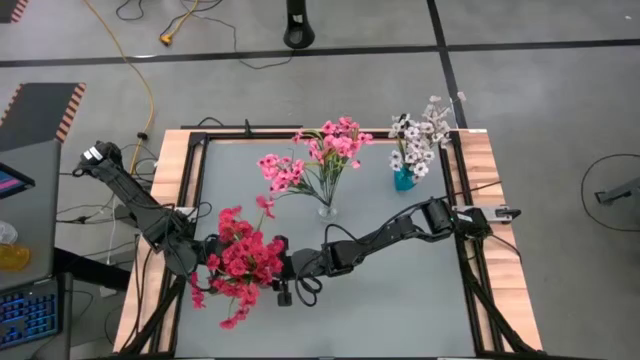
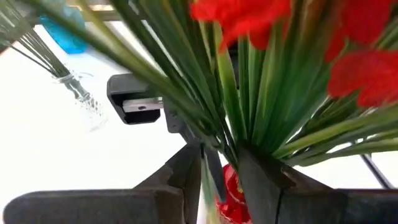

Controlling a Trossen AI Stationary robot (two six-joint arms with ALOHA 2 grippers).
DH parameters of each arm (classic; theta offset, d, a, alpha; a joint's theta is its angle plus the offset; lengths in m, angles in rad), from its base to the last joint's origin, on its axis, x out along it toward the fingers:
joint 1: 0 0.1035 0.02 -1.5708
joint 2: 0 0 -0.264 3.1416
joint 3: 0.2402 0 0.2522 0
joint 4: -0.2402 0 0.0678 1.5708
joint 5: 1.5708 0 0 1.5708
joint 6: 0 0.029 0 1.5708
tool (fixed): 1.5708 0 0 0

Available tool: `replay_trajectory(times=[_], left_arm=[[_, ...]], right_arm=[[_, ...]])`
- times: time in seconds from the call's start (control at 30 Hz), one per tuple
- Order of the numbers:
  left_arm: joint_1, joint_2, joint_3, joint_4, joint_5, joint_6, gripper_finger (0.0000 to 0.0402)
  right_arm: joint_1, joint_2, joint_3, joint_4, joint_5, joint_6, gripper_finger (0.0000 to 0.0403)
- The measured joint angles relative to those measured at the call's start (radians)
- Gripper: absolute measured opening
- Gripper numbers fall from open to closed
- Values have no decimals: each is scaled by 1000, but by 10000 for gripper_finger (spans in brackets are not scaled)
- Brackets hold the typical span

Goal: Sort flowers into vase by color
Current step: Put the red flowers into the red vase

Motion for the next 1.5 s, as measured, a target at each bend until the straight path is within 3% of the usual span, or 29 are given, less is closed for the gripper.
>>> replay_trajectory(times=[0.23,0.47,0.67,1.17,1.5], left_arm=[[0,11,1,1,-25,-20,95],[0,7,1,1,-36,-48,146],[0,-27,1,1,21,46,178],[-1,-197,2,-37,75,41,181],[0,-161,2,-43,145,9,181]], right_arm=[[0,0,0,0,0,3,190],[0,0,0,1,0,0,207],[0,0,1,2,-7,0,207],[0,0,1,1,-5,3,207],[0,0,1,1,-5,2,207]])
